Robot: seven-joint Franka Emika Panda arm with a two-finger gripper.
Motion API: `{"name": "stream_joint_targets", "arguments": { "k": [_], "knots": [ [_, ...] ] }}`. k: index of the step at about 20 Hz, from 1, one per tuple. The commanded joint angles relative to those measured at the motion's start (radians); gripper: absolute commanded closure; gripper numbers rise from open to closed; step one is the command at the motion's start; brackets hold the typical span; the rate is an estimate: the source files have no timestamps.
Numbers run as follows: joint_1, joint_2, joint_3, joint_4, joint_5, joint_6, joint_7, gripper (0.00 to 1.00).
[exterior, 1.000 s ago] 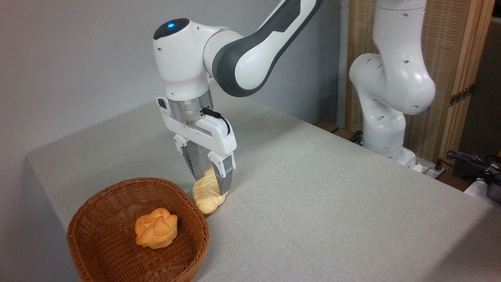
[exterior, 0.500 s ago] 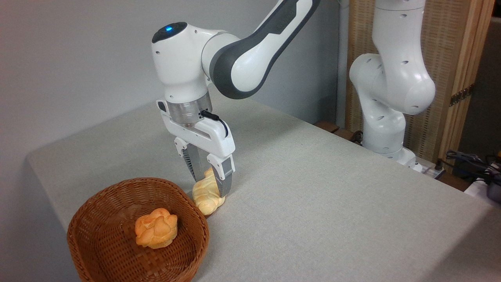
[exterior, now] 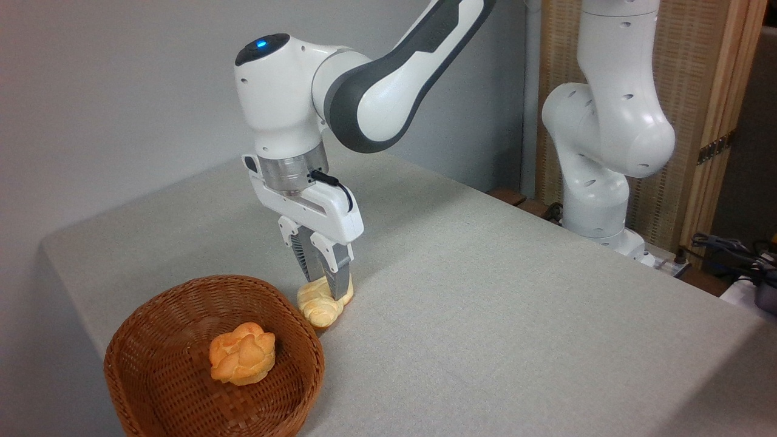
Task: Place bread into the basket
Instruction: 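Close the gripper on the braided roll and lift it, then carry the braided roll over the basket and open the gripper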
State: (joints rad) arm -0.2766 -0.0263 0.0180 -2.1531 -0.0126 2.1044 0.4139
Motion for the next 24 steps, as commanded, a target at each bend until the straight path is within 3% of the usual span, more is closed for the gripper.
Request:
{"name": "stream_joint_targets", "arguments": {
  "k": [1,7,15,21,24],
  "knots": [
    [-0.006,0.006,-0.01,-0.008,0.022,0.005,-0.01,0.84],
    [-0.006,-0.003,-0.013,-0.008,0.022,-0.004,-0.009,0.84],
    [-0.004,-0.03,-0.007,0.084,0.02,-0.184,0.046,0.84],
    [0.002,-0.038,0.002,0.174,0.005,-0.166,0.094,0.84],
    [0.007,-0.037,0.029,0.188,-0.071,-0.078,0.094,0.84]
  ]
}}
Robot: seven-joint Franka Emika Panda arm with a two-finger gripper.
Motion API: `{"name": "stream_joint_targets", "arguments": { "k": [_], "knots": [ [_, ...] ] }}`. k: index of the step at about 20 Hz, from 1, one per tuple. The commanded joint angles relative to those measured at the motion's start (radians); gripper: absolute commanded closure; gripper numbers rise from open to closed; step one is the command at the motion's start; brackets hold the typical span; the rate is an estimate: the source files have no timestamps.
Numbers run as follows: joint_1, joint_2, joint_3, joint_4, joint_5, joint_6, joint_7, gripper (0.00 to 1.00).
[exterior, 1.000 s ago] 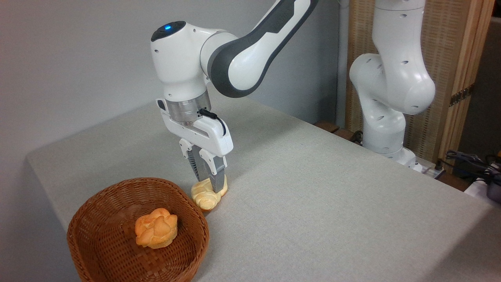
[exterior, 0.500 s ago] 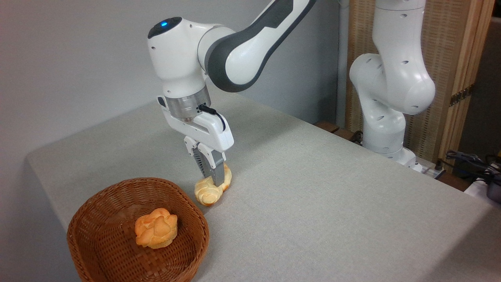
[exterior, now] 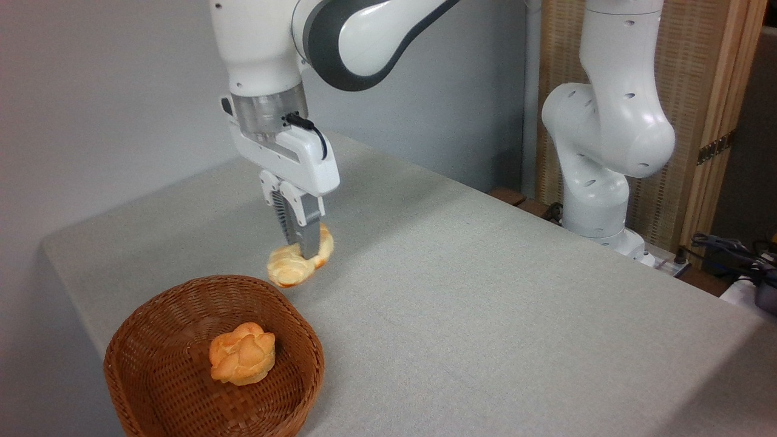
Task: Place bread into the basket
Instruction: 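Carry the braided roll over the basket and open the gripper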
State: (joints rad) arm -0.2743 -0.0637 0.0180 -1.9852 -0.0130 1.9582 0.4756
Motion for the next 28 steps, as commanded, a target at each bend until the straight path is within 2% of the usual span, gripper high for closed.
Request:
{"name": "stream_joint_targets", "arguments": {
  "k": [1,6,8,9,11,12,28],
  "knots": [
    [0.006,0.002,0.03,0.022,-0.097,0.117,0.028,0.83],
    [0.01,0.015,0.031,0.022,-0.127,0.255,0.014,0.82],
    [0.01,0.031,0.046,0.022,-0.174,0.342,0.005,0.82],
    [0.01,0.039,0.049,0.022,-0.194,0.381,-0.005,0.73],
    [0.01,0.054,0.051,0.022,-0.205,0.433,-0.014,0.18],
    [0.01,0.061,0.051,0.022,-0.205,0.444,-0.015,0.0],
    [0.009,0.085,0.049,0.023,-0.2,0.462,-0.015,0.0]
  ]
}}
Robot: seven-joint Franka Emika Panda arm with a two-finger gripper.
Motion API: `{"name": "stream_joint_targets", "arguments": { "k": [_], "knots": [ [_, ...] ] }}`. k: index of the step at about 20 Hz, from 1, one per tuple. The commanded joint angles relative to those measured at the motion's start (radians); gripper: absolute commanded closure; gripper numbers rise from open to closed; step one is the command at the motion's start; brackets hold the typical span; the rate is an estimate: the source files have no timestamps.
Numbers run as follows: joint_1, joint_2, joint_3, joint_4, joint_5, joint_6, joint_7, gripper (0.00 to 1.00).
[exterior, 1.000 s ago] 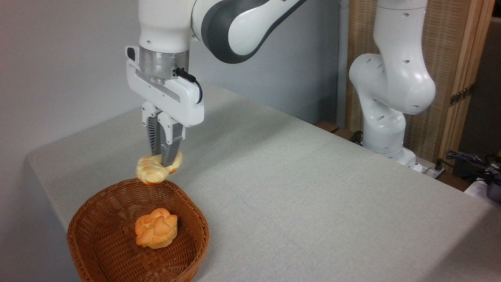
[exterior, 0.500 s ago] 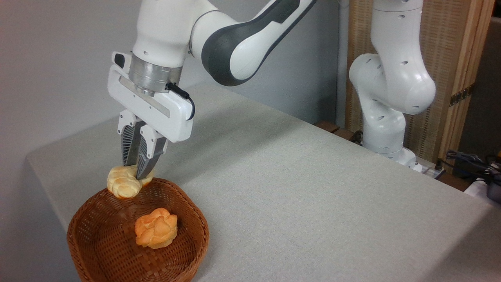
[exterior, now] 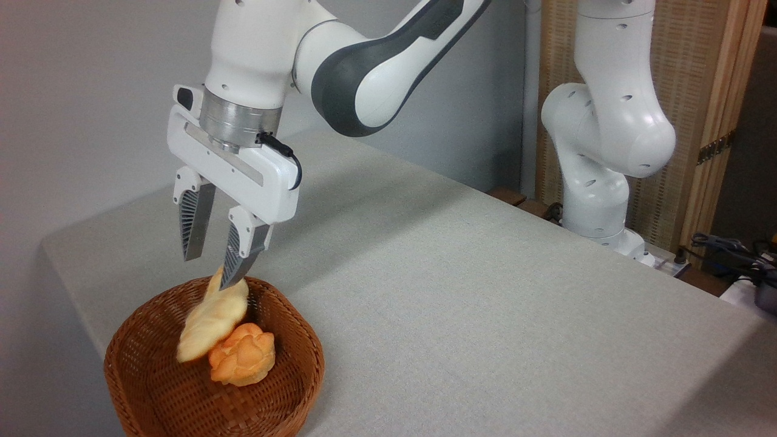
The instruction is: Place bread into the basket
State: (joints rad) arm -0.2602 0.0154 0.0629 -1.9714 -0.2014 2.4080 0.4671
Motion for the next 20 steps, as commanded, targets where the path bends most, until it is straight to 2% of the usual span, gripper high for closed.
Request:
{"name": "stream_joint_targets", "arguments": {
  "k": [1,3,4,7,9,12,16,20],
  "knots": [
    [-0.005,0.006,0.005,0.011,-0.012,0.011,-0.004,0.0],
    [-0.005,0.003,0.005,0.011,-0.006,-0.004,0.001,0.0],
    [-0.007,-0.002,0.005,0.009,0.014,-0.036,-0.001,0.0],
    [-0.007,-0.008,0.005,0.042,0.117,-0.197,0.001,0.0],
    [-0.007,-0.008,0.001,0.068,0.157,-0.309,0.007,0.0],
    [-0.007,-0.011,0.001,0.071,0.163,-0.38,0.034,0.0],
    [-0.005,-0.029,0.012,0.072,0.163,-0.483,0.186,0.0],
    [-0.005,-0.075,0.081,0.072,0.163,-0.501,0.329,0.0]
  ]
}}
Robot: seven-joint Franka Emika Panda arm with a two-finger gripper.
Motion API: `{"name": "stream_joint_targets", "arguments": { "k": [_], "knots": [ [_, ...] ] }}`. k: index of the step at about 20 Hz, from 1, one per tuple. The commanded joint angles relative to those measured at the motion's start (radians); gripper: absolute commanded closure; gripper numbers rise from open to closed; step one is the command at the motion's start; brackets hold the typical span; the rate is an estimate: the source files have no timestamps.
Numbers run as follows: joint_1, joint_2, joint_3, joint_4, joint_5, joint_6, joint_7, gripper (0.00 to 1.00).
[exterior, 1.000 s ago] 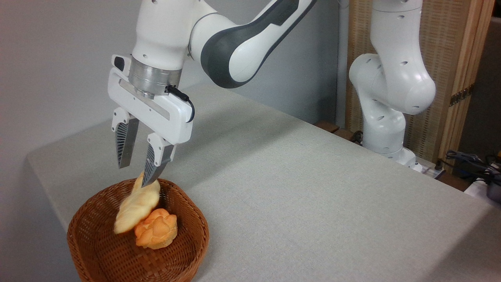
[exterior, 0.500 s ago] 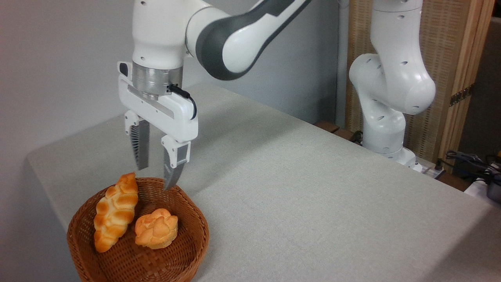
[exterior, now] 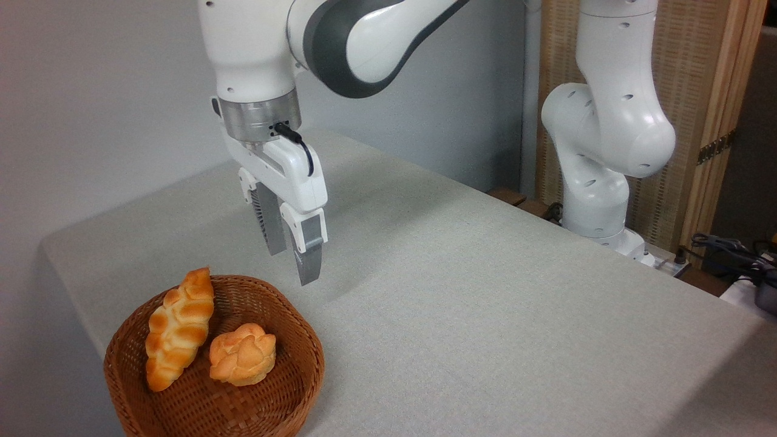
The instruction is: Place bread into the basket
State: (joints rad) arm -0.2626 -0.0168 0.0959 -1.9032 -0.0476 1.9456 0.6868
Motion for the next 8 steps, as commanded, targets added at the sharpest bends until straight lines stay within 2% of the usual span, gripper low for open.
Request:
{"name": "stream_joint_targets", "arguments": {
  "k": [1,3,8],
  "knots": [
    [-0.003,-0.049,0.065,0.004,0.009,-0.065,0.135,0.0],
    [-0.003,-0.054,0.068,0.006,0.009,-0.1,0.142,0.0],
    [-0.003,-0.054,0.079,0.019,-0.008,-0.102,0.128,0.0]
  ]
}}
